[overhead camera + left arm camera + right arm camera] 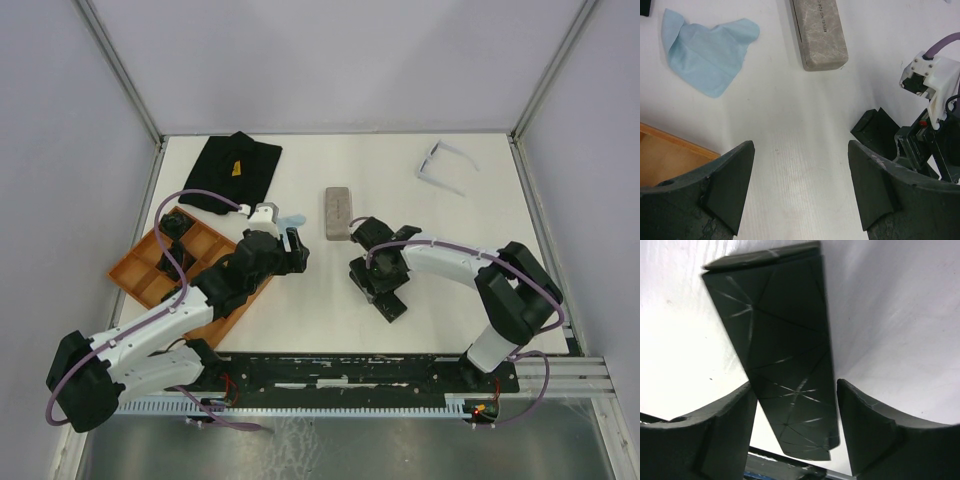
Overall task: Organize the sunglasses
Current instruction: Move the sunglasses case at the center of the board.
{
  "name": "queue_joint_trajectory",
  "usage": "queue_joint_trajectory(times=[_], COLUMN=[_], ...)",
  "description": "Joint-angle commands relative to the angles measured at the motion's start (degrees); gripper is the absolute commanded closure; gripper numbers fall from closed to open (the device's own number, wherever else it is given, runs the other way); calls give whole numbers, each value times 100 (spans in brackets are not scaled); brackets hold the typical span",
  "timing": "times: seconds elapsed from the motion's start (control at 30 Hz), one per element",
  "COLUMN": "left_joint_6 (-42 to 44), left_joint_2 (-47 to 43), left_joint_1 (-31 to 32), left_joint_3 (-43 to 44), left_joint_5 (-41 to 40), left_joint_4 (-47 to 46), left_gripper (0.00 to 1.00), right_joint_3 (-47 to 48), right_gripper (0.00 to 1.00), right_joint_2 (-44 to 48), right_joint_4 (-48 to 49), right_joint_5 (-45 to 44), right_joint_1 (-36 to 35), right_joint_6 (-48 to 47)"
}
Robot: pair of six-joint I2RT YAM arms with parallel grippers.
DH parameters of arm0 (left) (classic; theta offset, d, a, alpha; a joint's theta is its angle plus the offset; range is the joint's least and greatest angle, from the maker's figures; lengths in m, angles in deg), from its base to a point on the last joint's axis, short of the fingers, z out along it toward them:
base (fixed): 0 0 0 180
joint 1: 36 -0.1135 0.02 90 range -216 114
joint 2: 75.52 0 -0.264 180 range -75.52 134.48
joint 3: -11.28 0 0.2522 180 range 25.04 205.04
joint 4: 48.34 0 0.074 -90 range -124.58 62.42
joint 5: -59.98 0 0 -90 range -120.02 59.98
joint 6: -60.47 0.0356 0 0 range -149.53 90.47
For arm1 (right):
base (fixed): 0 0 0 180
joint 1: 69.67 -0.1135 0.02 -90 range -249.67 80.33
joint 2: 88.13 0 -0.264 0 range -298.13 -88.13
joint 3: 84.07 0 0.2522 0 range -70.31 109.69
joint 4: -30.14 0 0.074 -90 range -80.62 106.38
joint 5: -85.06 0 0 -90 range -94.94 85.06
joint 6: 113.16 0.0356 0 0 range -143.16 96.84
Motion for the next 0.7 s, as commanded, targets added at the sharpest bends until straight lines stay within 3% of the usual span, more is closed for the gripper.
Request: queue_joint_trajectory(times=[0.0,0.13,0.33,0.53,0.67], left_joint_6=[-21,-35,-10,27,80], left_joint_2=[12,10,88,144,152], left_joint_1=[-16,-22,-20,-26,-33], left_joint_3=[179,168,193,270,307], left_joint_5=[-11,-50,-49,-57,-81], left_joint_4=[-241,-249,-238,-161,-75], left_gripper=[17,18,18,17,18], right_joint_3=[55,202,944,1703,1802], right_gripper=[33,40,41,29,20], right_joint_2=[86,103,-373,-1202,-1265], right_joint_4=[428,774,866,1035,1132], right_joint_5=[-256,-499,-1218,-1025,-724], right_joint_1=[-72,-85,-83,-44,-17], right_joint_6=[457,972,1855,2184,2133])
